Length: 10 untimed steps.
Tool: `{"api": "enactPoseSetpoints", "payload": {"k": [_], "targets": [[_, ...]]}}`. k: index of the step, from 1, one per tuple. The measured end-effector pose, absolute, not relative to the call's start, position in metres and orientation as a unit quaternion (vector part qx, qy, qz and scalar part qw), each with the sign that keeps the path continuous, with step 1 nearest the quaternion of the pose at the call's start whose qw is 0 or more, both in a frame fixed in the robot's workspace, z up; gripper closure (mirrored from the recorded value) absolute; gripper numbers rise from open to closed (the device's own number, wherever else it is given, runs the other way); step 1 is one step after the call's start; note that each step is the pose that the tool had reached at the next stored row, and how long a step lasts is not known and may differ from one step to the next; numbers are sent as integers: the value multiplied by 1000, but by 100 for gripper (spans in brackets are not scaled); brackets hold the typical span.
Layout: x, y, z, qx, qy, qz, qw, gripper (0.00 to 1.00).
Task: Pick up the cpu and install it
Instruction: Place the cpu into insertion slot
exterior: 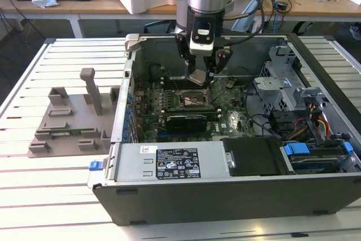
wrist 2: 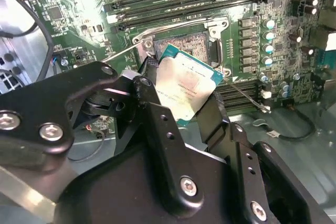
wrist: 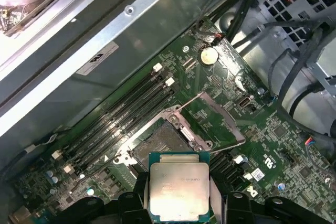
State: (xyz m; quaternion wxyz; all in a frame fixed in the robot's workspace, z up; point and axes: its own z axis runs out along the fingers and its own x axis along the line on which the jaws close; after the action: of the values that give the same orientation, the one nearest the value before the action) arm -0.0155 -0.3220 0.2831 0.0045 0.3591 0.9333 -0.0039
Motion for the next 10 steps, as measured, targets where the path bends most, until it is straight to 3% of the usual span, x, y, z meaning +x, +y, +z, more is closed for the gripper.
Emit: {"api": "enactPoseSetpoints", "payload": {"k": [10], "targets": [[-15, -322, 283, 410, 912, -5, 5, 46]]}}
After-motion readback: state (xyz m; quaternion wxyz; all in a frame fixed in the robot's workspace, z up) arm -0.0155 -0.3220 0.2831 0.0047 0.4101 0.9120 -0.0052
